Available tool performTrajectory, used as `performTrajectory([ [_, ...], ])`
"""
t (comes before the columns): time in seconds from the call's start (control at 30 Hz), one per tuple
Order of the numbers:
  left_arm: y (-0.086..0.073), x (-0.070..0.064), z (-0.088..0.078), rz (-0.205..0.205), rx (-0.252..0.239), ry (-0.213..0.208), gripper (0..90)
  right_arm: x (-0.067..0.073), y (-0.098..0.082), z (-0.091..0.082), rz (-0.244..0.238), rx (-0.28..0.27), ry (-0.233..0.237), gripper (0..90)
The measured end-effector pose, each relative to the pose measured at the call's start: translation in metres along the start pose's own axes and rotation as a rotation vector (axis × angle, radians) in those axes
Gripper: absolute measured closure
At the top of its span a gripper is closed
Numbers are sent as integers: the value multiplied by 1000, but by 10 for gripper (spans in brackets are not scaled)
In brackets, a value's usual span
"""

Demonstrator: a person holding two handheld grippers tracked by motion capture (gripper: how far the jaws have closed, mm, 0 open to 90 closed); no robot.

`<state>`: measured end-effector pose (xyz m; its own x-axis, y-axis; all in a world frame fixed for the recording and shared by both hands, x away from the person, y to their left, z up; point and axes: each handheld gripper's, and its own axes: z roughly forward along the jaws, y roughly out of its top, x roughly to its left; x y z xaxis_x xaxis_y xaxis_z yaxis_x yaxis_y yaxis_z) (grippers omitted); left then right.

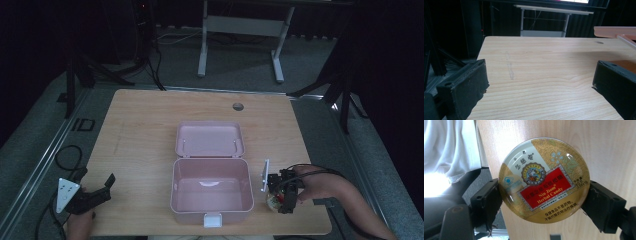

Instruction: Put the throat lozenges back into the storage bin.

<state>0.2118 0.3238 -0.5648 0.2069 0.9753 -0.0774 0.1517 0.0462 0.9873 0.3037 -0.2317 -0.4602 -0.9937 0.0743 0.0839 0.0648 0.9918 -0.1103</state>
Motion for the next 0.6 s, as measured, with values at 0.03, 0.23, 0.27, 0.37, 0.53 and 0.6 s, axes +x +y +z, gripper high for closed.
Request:
performTrajectory([
  [0.03,0,0,0,1,0,0,3,0,0,-4,-2,1,-5,202],
  [0.23,0,0,0,1,1,0,3,4,-2,-33,19,-23,-14,203],
  [0.27,0,0,0,1,1,1,3,5,-2,-37,25,-23,-15,203],
  [0.37,0,0,0,0,1,1,3,6,-2,-50,27,-21,-28,203],
  [0.53,0,0,0,-1,0,1,3,7,0,-72,26,-38,-45,203],
  [0.6,0,0,0,0,1,2,3,8,2,-81,19,-48,-52,203],
])
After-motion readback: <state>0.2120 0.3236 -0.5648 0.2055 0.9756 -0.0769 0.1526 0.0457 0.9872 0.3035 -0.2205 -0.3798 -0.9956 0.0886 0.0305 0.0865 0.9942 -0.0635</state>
